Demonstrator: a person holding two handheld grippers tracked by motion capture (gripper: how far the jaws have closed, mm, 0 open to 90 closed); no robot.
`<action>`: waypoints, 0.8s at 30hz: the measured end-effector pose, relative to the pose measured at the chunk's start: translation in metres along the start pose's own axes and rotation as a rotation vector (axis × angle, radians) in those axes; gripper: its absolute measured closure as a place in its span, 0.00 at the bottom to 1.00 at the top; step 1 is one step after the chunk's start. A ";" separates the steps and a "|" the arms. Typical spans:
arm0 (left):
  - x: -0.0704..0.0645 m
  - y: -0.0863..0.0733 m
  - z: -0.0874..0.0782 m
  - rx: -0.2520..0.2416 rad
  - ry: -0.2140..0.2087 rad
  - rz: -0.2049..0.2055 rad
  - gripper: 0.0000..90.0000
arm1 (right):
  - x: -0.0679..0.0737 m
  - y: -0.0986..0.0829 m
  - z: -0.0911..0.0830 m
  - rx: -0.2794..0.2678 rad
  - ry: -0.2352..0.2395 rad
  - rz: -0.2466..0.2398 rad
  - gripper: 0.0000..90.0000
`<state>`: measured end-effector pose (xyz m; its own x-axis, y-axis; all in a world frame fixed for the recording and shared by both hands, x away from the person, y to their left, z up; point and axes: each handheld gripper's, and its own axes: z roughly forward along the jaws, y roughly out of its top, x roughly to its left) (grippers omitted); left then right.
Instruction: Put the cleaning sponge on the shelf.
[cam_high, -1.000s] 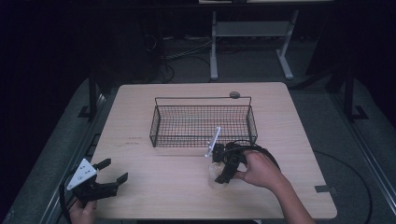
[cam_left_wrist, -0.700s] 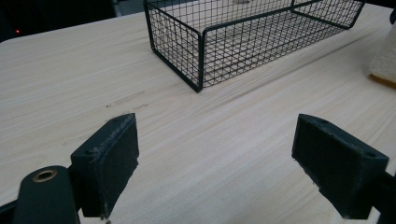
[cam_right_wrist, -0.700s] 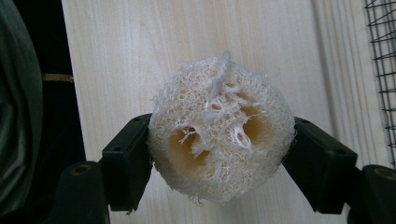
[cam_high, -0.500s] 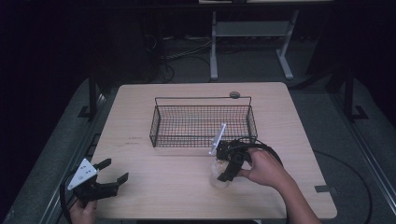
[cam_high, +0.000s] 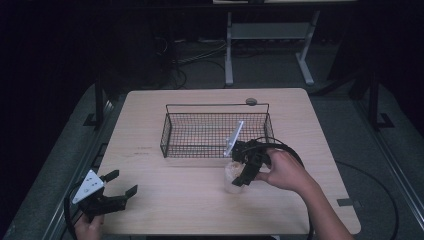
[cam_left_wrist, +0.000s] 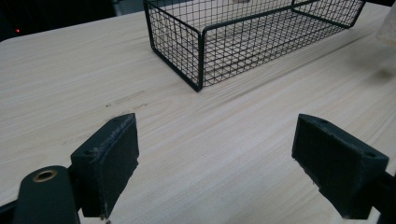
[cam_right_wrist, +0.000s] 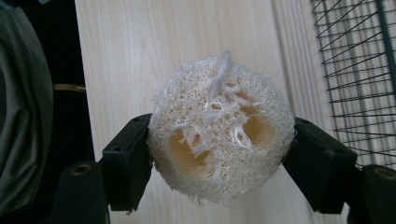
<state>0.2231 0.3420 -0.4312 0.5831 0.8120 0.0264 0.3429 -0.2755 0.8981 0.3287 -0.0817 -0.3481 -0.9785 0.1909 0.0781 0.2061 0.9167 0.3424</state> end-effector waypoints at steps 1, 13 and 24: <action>0.000 0.000 0.000 -0.001 0.000 -0.001 0.16 | -0.001 0.001 -0.002 -0.002 -0.002 0.000 0.30; 0.000 0.000 0.000 -0.004 0.000 0.000 0.15 | -0.013 0.013 -0.022 -0.017 -0.003 -0.005 0.30; 0.000 0.000 0.000 -0.004 0.001 0.000 0.15 | -0.027 0.025 -0.036 -0.029 -0.005 -0.005 0.30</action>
<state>0.2231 0.3420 -0.4307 0.5820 0.8127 0.0266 0.3403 -0.2732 0.8998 0.3600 -0.0766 -0.3083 -0.9794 0.1887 0.0716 0.2017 0.9071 0.3693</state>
